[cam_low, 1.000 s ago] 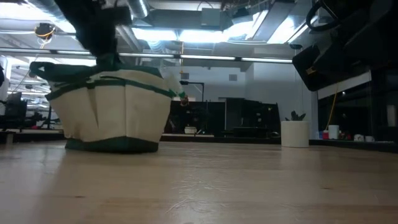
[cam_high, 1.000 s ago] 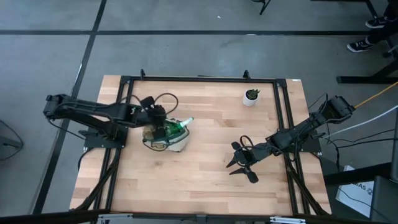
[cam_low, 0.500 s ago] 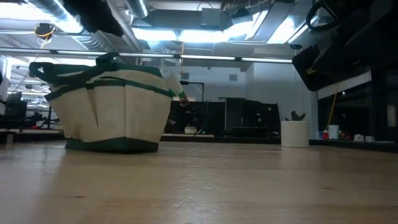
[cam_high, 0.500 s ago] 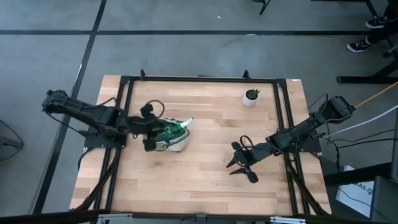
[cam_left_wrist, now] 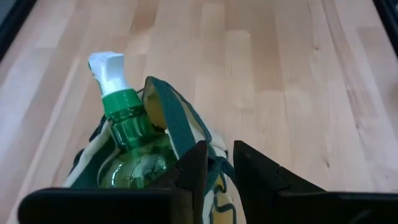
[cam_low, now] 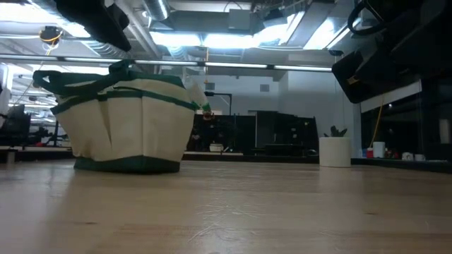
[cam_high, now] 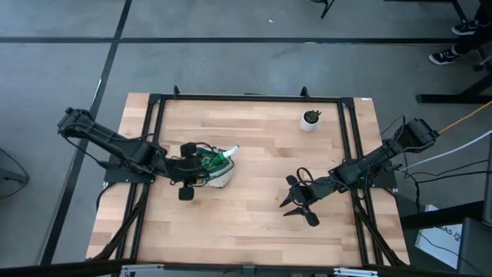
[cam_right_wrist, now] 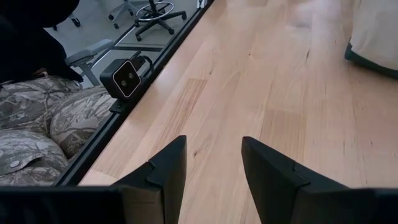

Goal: Pick & Place Garden tools in Gardening bag
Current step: Return to Home Position

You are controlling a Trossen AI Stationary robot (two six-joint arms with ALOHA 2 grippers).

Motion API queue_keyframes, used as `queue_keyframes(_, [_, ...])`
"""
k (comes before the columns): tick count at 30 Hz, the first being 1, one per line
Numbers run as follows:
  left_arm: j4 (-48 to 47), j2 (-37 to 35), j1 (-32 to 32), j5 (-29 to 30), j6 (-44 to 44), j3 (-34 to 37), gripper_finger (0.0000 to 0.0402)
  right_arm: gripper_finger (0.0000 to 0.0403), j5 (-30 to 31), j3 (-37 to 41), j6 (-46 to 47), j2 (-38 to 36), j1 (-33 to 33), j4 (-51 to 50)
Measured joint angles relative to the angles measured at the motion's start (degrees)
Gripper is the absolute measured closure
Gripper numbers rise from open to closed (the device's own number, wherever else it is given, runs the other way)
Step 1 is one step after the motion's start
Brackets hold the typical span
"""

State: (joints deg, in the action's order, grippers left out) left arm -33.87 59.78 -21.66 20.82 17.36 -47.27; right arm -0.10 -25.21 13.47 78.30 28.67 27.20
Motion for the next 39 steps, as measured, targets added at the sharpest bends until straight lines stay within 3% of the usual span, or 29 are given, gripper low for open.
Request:
queue_keyframes(11, [1.58, 3.68, -0.68, 0.24, -0.78, 0.26, 0.0329, 0.0245, 0.0, 0.0, -0.02, 0.0, -0.01, 0.01])
queue_keyframes(17, [21.05, 4.12, -1.56, -2.93, -13.09, 7.01, 0.0329, 0.0245, 0.01, 0.0, -0.02, 0.0, -0.02, 0.01])
queue_keyframes(21, [34.09, 2.36, -1.52, -4.33, -15.92, 15.57, 0.0329, 0.0245, 0.01, 0.0, -0.02, 0.0, 0.0, 0.01])
queue_keyframes(27, [51.57, -4.92, -1.49, -4.28, -15.71, 28.73, 0.0329, 0.0245, 0.03, 0.0, -0.01, 0.0, 0.0, -0.02])
queue_keyframes(30, [56.02, -9.87, -1.18, -4.2, -17.0, 33.13, 0.0329, 0.0245, 0.03, 0.0, 0.0, 0.0, -0.02, -0.02])
queue_keyframes(34, [55.07, -18.37, 2.79, -5.76, -17.14, 35.75, 0.0329, 0.0245, 0.02, 0.0, -0.02, 0.0, 0.0, -0.03])
queue_keyframes(39, [50.4, -28.42, 11.33, -16.03, -17.97, 36.81, 0.0329, 0.0245, 0.03, 0.0, -0.02, 0.0, 0.0, 0.01])
